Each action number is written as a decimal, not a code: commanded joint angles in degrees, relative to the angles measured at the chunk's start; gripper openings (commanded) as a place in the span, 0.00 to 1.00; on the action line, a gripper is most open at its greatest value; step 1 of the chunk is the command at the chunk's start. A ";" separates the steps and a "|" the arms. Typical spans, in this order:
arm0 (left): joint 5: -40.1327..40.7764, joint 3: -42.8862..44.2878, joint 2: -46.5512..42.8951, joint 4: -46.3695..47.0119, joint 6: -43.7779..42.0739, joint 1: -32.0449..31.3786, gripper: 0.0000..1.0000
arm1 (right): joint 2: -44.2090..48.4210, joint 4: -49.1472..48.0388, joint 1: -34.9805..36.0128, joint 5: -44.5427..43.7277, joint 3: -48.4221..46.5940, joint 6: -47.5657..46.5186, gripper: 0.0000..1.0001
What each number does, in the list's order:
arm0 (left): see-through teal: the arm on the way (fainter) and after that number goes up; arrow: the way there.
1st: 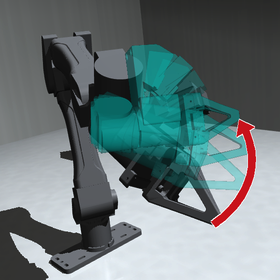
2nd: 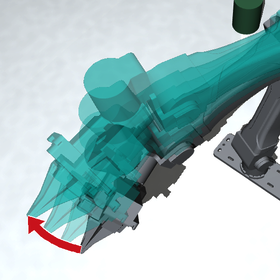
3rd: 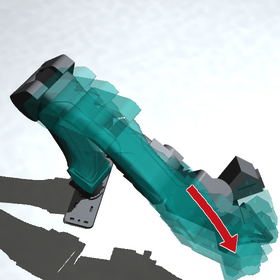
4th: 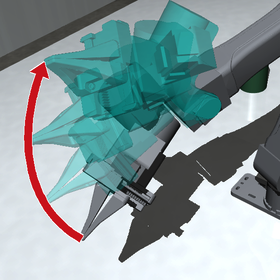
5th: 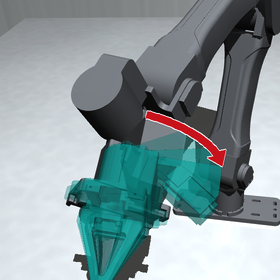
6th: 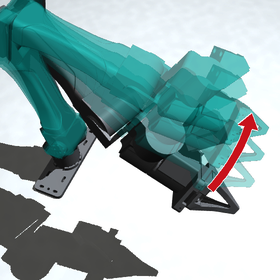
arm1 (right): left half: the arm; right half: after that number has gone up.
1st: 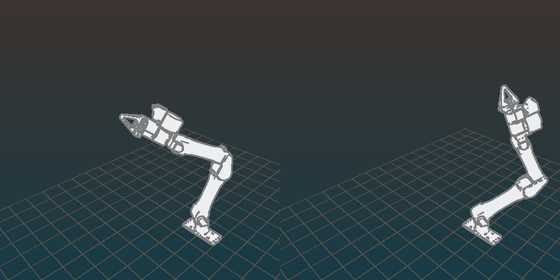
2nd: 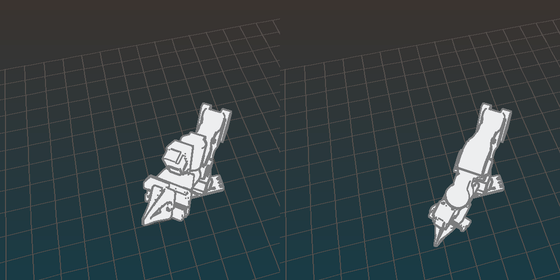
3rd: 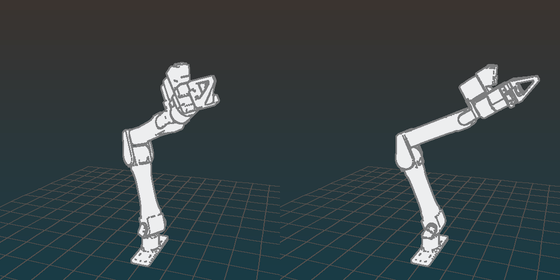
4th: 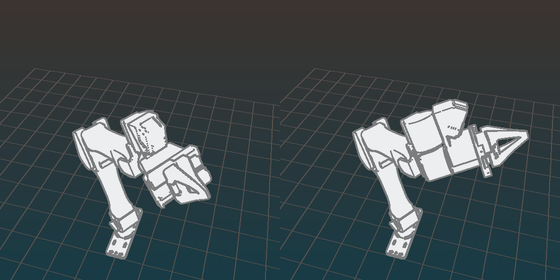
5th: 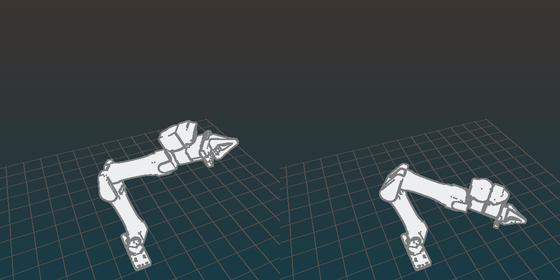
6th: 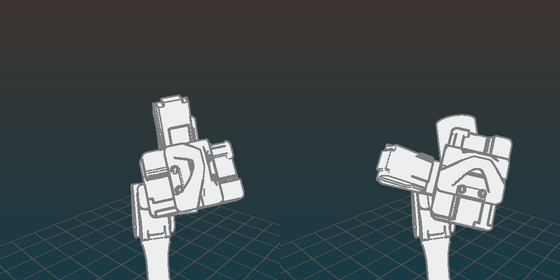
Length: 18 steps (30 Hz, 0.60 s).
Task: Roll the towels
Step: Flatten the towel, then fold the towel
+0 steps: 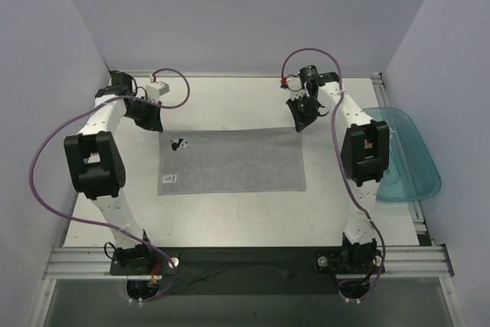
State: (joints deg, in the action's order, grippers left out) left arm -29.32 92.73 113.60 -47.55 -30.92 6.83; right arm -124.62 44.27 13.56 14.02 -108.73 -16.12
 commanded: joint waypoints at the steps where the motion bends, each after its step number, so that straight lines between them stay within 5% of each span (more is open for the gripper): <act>1: -2.50 -6.12 -8.73 -0.88 -5.47 0.64 0.00 | 8.33 2.66 0.15 1.79 6.13 -3.13 0.00; 12: -2.41 -24.41 -21.57 -3.77 -14.87 2.49 0.00 | 19.93 -1.02 1.29 4.96 27.49 -4.09 0.00; 18: -1.18 -31.11 -19.66 -2.90 -16.29 2.40 0.00 | 18.11 -4.10 2.60 5.31 33.84 -4.01 0.00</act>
State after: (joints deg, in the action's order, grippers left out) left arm -30.44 62.67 93.51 -50.61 -44.60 8.84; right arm -107.26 40.80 15.46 18.92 -76.29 -19.59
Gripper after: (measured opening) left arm 0.027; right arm 0.045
